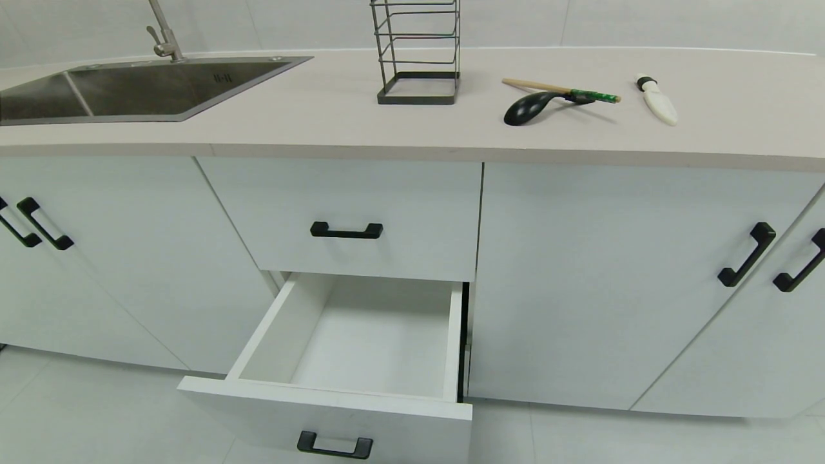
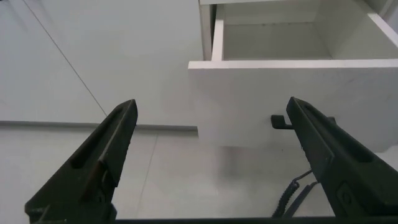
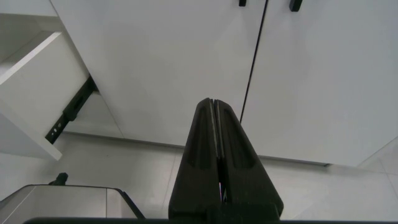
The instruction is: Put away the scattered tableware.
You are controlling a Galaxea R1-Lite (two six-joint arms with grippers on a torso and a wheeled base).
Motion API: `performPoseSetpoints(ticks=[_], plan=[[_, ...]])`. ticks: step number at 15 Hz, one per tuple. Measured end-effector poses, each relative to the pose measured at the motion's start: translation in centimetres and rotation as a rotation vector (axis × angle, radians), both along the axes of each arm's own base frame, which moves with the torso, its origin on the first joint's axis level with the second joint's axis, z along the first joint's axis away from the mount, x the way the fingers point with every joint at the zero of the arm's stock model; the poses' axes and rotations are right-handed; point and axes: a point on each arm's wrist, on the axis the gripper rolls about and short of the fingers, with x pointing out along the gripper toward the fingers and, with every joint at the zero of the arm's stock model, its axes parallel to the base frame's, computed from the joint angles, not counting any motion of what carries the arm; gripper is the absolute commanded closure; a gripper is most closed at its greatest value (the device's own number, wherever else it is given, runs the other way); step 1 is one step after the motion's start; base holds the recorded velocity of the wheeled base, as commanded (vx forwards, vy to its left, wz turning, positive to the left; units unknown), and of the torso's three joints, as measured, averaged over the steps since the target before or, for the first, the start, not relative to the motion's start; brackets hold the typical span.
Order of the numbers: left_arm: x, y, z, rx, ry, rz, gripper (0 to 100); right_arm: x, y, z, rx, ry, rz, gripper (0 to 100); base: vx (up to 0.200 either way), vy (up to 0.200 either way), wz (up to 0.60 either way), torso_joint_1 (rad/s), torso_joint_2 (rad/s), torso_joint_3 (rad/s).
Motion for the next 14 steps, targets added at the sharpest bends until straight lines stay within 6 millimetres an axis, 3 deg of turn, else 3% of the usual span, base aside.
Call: performPoseSetpoints(ticks=[2,7,14], plan=[[-0.03,0.01,-0.02,-0.029,-0.004,0.005,0,0.0,0.0,0.0,-0.001,0.0,0.0,100,0.0,0.0,0.0,0.0,0.0,0.0],[-0.03,0.03,-0.06,-0.059,-0.006,0.017,0,0.0,0.0,0.0,0.0,0.0,0.0,100,0.0,-0.2,0.0,0.004,0.0,0.002],[-0.03,0.03,-0.06,-0.063,-0.006,0.016,0,0.0,0.0,0.0,0.0,0.0,0.0,100,0.0,0.0,0.0,0.0,0.0,0.0]])
